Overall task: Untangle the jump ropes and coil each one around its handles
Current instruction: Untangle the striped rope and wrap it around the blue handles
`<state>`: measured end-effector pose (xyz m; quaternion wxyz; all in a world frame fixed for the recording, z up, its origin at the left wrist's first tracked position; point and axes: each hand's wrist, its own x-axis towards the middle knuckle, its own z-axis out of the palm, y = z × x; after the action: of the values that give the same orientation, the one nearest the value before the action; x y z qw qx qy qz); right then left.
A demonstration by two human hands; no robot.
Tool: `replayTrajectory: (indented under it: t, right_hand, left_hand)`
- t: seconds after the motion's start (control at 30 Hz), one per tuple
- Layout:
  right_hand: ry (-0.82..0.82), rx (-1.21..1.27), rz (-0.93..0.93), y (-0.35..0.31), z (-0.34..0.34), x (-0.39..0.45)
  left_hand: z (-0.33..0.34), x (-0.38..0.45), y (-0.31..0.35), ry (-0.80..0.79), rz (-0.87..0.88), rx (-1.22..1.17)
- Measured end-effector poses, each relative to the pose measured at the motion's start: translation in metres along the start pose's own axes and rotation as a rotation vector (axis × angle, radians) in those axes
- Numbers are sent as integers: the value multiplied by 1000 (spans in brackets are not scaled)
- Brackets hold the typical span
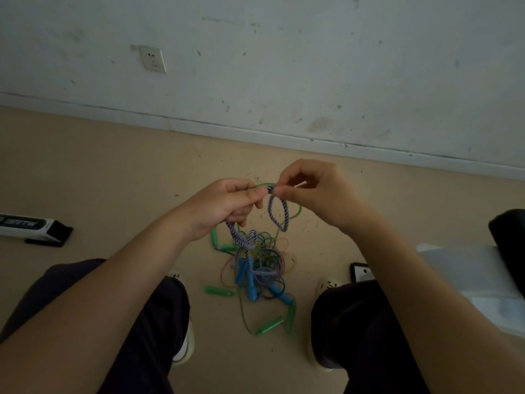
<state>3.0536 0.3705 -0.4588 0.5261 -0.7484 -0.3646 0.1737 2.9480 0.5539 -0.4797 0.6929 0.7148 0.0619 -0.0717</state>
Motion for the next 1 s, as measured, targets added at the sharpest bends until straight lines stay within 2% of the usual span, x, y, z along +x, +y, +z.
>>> replayTrajectory:
  t: [0.1,0.27,0.37,0.47,0.53,0.63,0.77,0.87,0.93,1.0]
  right_hand:
    - [-89,-46,23,1,3,-2]
    - [-97,-108,5,5,5,-2]
    - [-90,-225,1,7,8,-1]
    - [-73,-347,-15,7,7,0]
    - [-71,-370,-1,6,3,0]
    - [-58,-275,93,5,-2,-1]
    - [-89,4,158,3,-3,-2]
    - [-125,212,144,2,1,-3]
    - [-136,247,135,2,3,-2]
    - [-151,256,127,3,4,-1]
  left_hand:
    - [0,0,2,-41,-12,-11]
    - [1,0,2,-69,-16,-19]
    - [2,0,3,-57,-18,1]
    - [2,0,2,-13,-25,54]
    - [2,2,1,70,-25,63]
    - [-4,7,-4,180,-15,99]
    - [-3,5,-10,123,87,291]
    - [6,6,-12,226,2,461]
    - [8,7,-11,312,-66,538]
    - [6,5,-6,275,-94,492]
